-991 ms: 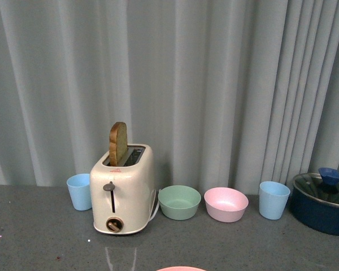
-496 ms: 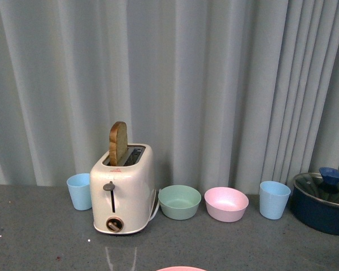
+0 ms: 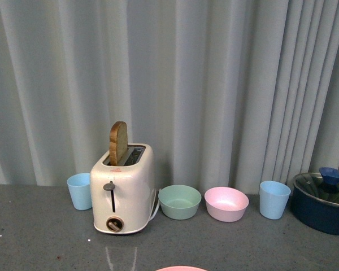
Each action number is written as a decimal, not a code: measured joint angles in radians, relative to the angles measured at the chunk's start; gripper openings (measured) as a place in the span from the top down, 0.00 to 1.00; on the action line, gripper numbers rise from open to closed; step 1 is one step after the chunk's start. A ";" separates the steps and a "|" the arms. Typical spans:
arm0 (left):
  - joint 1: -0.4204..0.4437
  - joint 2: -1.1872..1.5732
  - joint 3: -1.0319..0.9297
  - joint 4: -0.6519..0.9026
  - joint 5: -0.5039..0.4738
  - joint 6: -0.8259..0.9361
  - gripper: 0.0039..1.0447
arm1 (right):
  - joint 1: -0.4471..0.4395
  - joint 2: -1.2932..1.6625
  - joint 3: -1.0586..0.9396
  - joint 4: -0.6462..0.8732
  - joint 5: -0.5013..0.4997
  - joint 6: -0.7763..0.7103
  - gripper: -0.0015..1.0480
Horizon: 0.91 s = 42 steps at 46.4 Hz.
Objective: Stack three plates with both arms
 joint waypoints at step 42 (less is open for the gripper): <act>0.000 0.000 0.000 0.000 0.000 0.000 0.06 | 0.024 0.154 -0.035 0.114 -0.046 0.055 0.75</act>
